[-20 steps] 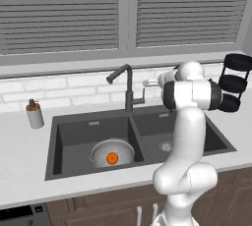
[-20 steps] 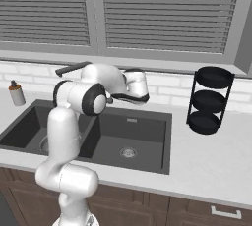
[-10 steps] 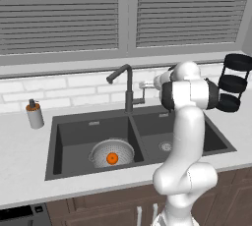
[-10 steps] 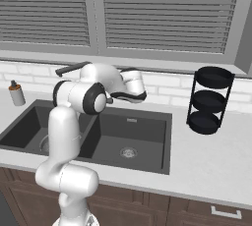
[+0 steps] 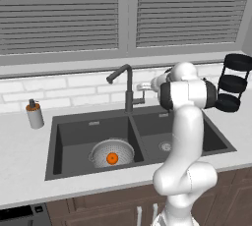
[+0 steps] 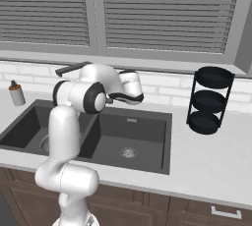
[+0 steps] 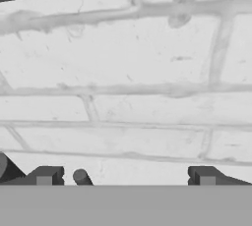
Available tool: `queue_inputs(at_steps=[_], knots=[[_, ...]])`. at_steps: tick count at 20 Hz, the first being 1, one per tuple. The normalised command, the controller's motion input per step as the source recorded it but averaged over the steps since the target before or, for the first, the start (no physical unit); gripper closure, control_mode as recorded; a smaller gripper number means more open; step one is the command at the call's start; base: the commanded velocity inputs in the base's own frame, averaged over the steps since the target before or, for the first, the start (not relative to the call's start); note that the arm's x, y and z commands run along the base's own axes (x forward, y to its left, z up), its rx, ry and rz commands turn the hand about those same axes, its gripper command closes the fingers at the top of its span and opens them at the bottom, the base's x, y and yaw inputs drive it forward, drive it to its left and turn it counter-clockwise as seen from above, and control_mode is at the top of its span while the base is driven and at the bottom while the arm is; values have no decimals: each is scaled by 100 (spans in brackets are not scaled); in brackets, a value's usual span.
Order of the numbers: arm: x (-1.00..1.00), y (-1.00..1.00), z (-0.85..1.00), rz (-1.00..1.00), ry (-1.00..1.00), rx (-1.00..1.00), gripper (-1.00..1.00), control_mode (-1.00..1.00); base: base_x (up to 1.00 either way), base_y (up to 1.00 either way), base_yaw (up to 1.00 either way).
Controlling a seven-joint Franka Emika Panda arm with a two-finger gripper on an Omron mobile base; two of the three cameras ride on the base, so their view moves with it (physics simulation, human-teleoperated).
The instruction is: Put the colander in the sink, put the orange in the colander, and turn on the sink faucet and pour water over the colander.
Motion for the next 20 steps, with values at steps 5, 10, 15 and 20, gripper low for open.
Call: queue_inputs(at_steps=[5,10,15,20], knots=[[13,0,-11,0,0,0,-100,-100,0,0,0],[7,0,-11,0,0,0,-100,-100,0,0,0],[0,0,-11,0,0,0,-100,-100,0,0,0],[0,-1,-2,0,0,0,-100,-100,0,0,0]])
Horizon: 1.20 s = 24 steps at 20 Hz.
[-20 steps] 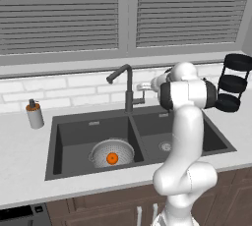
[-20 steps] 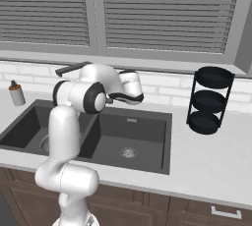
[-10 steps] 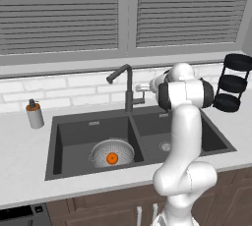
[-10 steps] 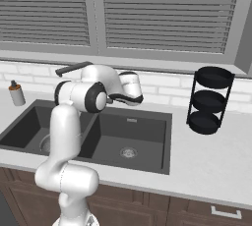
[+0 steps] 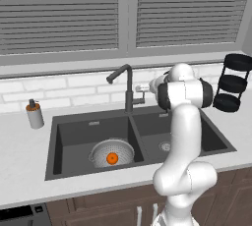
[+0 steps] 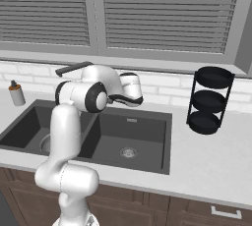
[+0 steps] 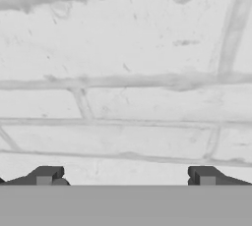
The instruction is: Put the colander in the sink, put the orange in the colander, and turn on the sink faucet and pour water over the colander.
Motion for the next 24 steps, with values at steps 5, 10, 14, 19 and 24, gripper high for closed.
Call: queue_inputs(at_steps=[5,10,14,19,24], knots=[[0,-18,0,0,0,2,-100,-100,0,0,0],[-1,-43,0,0,0,4,-100,-100,0,0,0],[-2,-63,0,0,0,7,-100,-100,0,0,0],[0,-75,0,0,0,8,-100,-100,0,0,0],[0,-83,-3,0,0,9,-100,-100,0,0,0]])
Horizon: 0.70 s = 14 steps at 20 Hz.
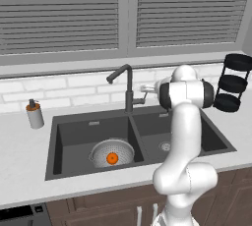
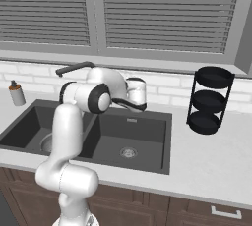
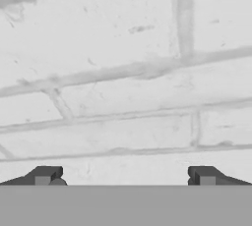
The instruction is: Put the colander in the sink, put the orange in the colander, and turn on the sink faucet and pour water over the colander.
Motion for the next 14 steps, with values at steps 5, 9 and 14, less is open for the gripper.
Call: queue_inputs(at_steps=[5,9,14], knots=[[0,-83,-6,1,0,8,-100,-100,0,0,0],[0,-83,-7,1,0,8,-100,-100,0,0,0],[0,-76,-10,1,0,6,-100,-100,0,0,0]])
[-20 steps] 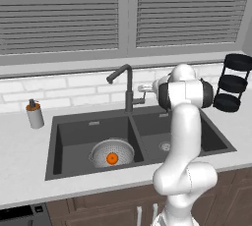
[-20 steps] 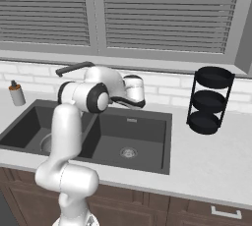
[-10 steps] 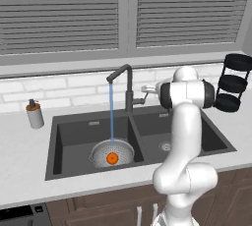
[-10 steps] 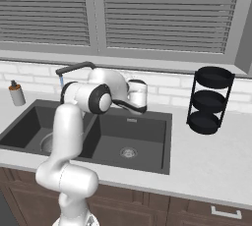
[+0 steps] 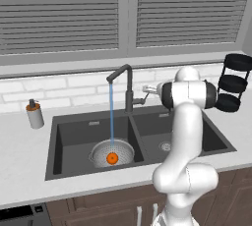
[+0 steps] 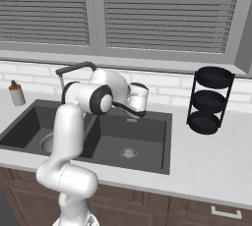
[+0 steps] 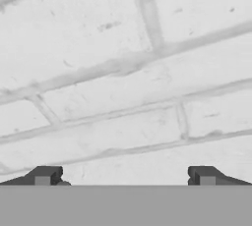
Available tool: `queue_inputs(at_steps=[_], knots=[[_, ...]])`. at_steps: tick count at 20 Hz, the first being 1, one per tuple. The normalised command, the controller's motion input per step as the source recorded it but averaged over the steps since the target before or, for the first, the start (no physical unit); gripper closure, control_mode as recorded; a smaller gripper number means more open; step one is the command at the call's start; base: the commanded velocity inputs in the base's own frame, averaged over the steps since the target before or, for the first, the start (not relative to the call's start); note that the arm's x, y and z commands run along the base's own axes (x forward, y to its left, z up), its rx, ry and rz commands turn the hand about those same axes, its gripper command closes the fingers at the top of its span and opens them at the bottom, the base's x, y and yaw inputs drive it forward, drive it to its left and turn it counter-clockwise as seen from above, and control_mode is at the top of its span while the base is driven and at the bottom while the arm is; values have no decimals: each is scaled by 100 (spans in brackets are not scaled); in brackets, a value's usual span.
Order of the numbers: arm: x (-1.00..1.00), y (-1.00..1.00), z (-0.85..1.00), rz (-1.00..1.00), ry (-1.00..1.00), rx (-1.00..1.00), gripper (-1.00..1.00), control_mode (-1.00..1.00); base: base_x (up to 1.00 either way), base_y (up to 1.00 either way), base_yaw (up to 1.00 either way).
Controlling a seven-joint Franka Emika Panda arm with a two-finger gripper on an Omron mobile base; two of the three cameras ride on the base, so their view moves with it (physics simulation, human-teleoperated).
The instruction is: Put the colander in the sink, put the orange in the colander, and turn on the sink faucet and pour water over the colander.
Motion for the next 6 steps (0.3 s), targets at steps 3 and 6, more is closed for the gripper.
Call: queue_inputs(at_steps=[3,6], knots=[[0,-65,-6,1,0,4,-100,-100,0,0,0],[0,-42,-1,0,0,1,-100,-100,0,0,0]])
